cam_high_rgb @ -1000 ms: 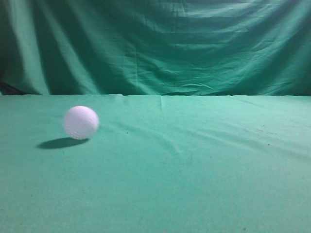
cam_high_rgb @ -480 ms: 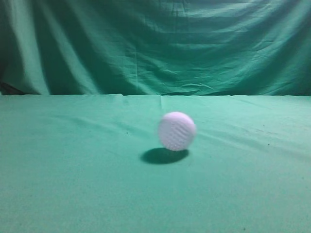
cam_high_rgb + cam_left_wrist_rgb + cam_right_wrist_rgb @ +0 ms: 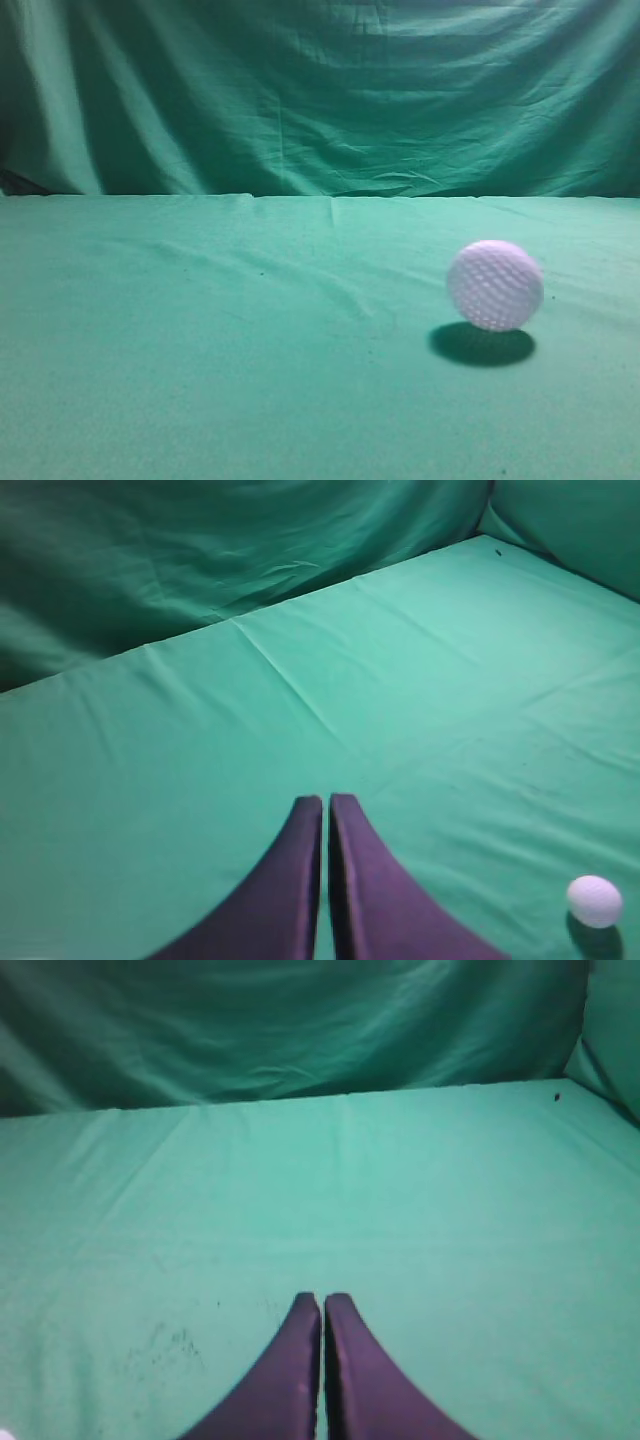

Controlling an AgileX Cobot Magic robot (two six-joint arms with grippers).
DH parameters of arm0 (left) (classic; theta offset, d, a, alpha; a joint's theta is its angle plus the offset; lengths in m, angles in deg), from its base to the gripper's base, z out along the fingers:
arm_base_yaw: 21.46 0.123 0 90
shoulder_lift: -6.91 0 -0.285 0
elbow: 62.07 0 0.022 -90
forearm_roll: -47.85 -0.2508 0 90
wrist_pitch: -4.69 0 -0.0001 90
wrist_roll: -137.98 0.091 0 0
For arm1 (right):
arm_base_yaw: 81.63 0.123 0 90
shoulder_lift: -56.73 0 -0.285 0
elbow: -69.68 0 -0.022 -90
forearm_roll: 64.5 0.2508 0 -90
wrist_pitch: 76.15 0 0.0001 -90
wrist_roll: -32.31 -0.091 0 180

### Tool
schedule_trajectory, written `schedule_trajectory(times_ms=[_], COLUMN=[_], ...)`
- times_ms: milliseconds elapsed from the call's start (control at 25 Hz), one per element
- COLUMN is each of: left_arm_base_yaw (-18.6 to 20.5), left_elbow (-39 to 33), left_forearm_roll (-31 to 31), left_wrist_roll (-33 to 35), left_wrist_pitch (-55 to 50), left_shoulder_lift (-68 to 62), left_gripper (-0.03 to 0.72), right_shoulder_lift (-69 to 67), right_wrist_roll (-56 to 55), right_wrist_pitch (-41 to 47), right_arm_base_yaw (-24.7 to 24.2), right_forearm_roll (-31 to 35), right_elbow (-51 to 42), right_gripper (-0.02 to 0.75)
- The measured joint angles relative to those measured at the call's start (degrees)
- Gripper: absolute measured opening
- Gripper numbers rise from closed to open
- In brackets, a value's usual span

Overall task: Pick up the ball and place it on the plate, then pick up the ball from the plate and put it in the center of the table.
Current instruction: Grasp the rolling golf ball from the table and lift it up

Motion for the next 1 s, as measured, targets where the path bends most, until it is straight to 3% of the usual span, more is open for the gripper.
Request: schedule_trajectory(times_ms=[360,560,800,1000], left_arm_base_yaw=[0.0,0.0,0.0,0.0], left_elbow=[-17.4,-21.6,-23.4,-24.5], left_forearm_roll=[-2.5,-5.0,-6.7,-6.9], left_wrist_roll=[0.1,0.1,0.3,0.3], left_wrist_pitch=[2.3,2.3,2.5,2.5], left_shoulder_lift=[17.7,21.7,22.3,22.3], left_gripper=[0.000,0.000,0.000,0.000], right_shoulder_lift=[0.0,-1.4,-12.8,-19.6], right_wrist_roll=[-1.3,-1.0,-0.5,-0.5], right_wrist_pitch=[-17.1,-7.8,9.7,14.2], right_arm_base_yaw=[0.0,0.0,0.0,0.0], right_forearm_roll=[1.9,2.0,2.0,5.2], right_elbow=[-0.1,6.5,18.0,22.9], right_gripper=[0.000,0.000,0.000,0.000])
